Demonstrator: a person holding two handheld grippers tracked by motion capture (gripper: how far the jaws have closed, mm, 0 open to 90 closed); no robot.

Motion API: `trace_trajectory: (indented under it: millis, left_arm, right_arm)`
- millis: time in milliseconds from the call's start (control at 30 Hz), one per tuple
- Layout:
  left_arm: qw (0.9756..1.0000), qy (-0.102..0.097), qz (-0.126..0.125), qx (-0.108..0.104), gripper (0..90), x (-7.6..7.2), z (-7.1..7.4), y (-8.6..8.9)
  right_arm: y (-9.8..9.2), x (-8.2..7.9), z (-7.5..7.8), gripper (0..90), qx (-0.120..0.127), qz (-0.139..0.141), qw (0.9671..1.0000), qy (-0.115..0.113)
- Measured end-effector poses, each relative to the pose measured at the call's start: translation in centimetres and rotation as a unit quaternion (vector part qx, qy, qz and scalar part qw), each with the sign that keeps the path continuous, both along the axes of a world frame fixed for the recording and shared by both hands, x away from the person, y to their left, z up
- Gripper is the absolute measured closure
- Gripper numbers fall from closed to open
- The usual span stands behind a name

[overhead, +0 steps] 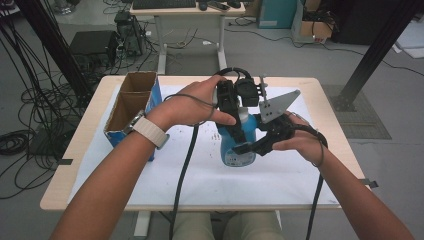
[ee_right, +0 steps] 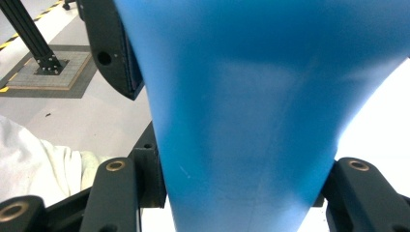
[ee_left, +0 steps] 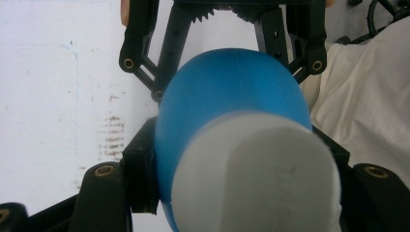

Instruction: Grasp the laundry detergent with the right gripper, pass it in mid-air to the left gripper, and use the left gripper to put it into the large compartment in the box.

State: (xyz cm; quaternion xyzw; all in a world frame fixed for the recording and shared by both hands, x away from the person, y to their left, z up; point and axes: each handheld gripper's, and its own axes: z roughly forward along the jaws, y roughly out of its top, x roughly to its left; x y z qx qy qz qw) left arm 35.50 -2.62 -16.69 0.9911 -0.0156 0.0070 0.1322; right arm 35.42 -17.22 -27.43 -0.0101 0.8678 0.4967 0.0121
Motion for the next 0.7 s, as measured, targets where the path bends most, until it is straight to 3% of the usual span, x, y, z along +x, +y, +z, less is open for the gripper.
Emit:
trace_trajectory:
  millis: [700]
  left_arm:
    - [1.0, 0.002, 0.001, -0.001, 37.6, 0.02, 0.02, 0.13]
  right_arm:
    - [0.15, 0.03, 0.05, 43.4, 0.0, 0.001, 1.0, 0.001]
